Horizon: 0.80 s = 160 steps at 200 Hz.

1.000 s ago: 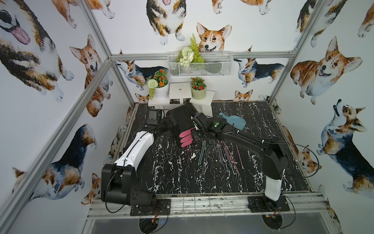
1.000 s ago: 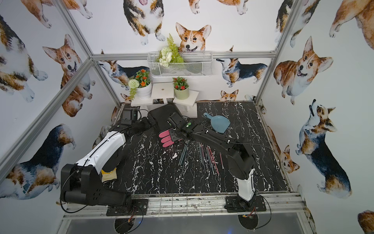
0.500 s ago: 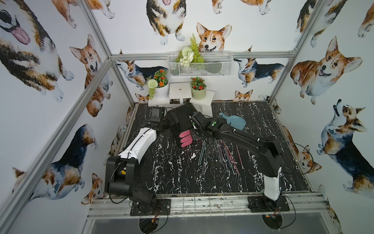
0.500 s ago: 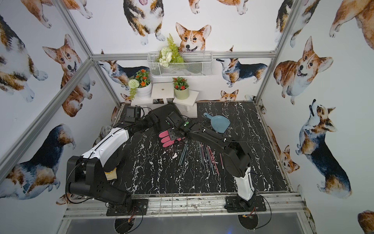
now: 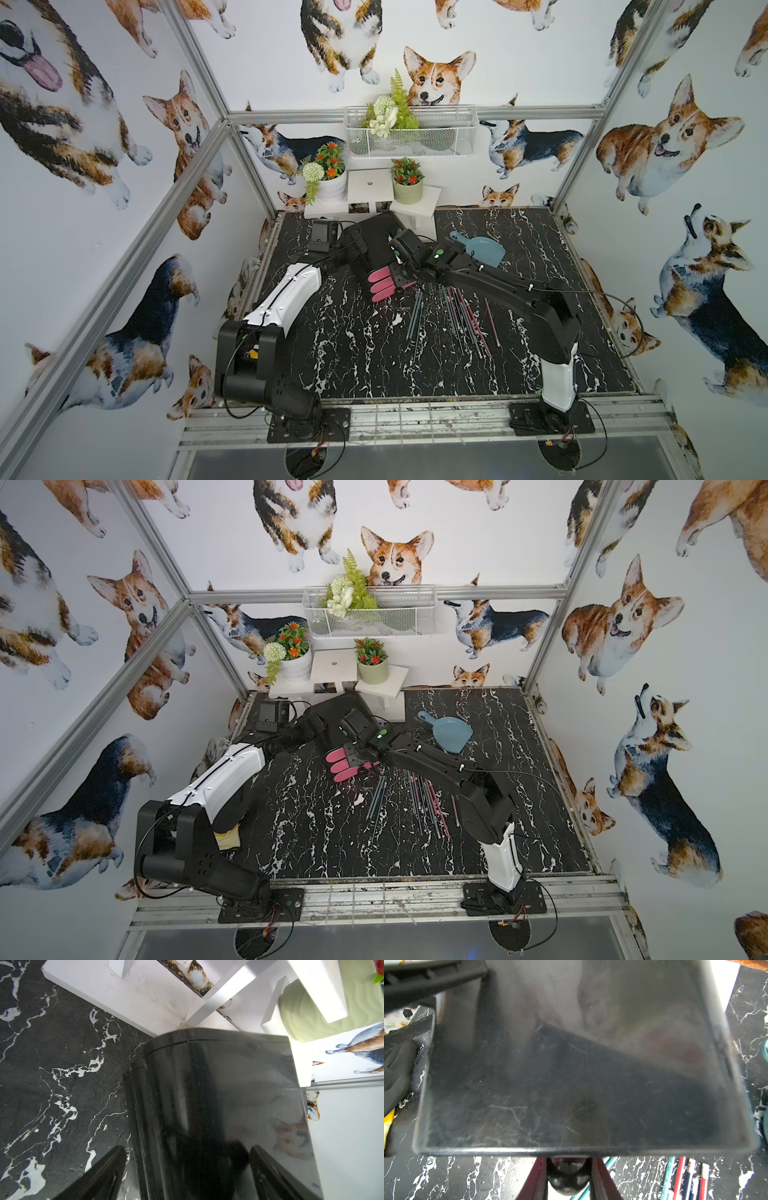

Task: Please place the pencils in the drawer according to their color
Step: Open the drawer in the storage box.

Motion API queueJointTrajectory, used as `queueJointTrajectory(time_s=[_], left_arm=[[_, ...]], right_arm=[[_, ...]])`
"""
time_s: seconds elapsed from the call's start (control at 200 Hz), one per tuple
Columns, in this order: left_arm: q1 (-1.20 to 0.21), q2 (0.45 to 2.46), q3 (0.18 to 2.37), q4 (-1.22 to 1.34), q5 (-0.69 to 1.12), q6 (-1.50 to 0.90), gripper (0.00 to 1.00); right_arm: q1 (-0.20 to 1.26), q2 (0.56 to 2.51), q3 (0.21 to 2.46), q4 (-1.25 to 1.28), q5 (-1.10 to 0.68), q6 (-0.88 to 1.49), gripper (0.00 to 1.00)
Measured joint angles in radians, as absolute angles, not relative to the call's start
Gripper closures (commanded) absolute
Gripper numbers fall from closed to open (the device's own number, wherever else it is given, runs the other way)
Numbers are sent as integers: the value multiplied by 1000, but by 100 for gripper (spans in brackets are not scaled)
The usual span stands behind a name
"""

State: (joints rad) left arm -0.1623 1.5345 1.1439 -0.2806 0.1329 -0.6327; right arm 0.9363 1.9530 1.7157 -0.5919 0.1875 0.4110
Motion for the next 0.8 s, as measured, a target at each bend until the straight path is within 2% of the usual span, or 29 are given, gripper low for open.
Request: queueJointTrajectory(time_s=[0.195, 0.801], left_arm=[[-162, 1535, 1143, -279, 133, -634, 3], [-163, 1525, 1135, -278, 117, -644, 2]], right_arm=[[958, 1913, 1670, -602, 209, 423, 99], [1013, 1744, 1470, -612, 226, 481, 99]])
